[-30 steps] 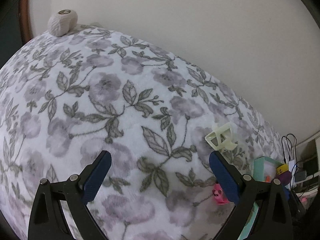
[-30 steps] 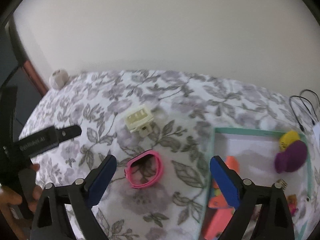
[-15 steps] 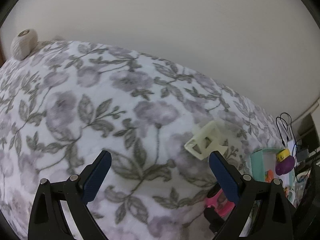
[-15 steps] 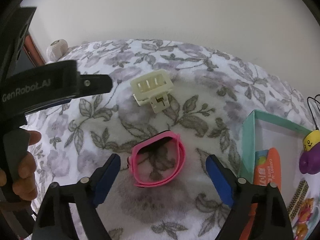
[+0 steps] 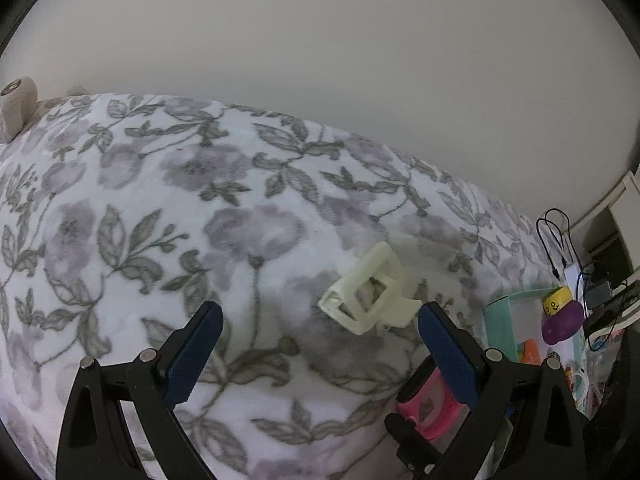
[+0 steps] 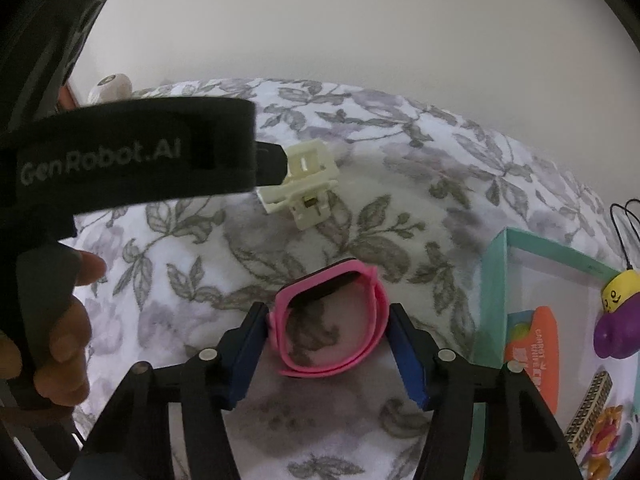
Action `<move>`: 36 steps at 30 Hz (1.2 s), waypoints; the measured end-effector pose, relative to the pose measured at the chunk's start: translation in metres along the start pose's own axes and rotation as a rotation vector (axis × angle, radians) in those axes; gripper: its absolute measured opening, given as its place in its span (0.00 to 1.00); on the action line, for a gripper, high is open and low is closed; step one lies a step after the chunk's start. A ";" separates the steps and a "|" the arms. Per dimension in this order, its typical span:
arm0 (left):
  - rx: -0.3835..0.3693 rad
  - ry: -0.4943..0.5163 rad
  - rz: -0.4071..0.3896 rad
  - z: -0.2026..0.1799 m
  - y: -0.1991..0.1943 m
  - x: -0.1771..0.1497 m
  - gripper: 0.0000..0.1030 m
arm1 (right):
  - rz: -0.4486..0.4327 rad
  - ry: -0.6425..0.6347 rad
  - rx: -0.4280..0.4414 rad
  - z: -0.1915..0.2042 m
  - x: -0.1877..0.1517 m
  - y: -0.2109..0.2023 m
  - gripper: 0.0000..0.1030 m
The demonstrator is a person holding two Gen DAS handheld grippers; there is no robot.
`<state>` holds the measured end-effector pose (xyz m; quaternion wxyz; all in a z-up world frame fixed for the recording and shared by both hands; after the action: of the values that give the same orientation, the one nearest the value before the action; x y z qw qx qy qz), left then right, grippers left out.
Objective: Organize rigid objects
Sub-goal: 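Grasp the cream clip with left tool while right tool grasps the pink watch band, then carry the cream clip and pink band into the box and open both tools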
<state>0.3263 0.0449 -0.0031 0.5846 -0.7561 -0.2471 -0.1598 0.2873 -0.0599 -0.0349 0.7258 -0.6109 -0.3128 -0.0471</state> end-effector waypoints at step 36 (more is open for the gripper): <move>0.026 -0.013 -0.112 -0.021 -0.049 -0.018 0.59 | -0.027 0.075 0.025 -0.015 -0.017 -0.047 0.61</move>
<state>0.2850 0.0308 0.0320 0.5828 -0.7345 -0.2948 -0.1843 0.2588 -0.0911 -0.0044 0.7441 -0.5952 -0.2939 -0.0758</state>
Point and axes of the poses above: each gripper's, at about its wrist camera, not at the fingertips, and y roughly the way its jaws point, z to its left, x to its top, the point moved 4 cm from there along y, roughly the way its jaws point, and after that the axes turned 2 degrees about x, right-handed, at the moved point
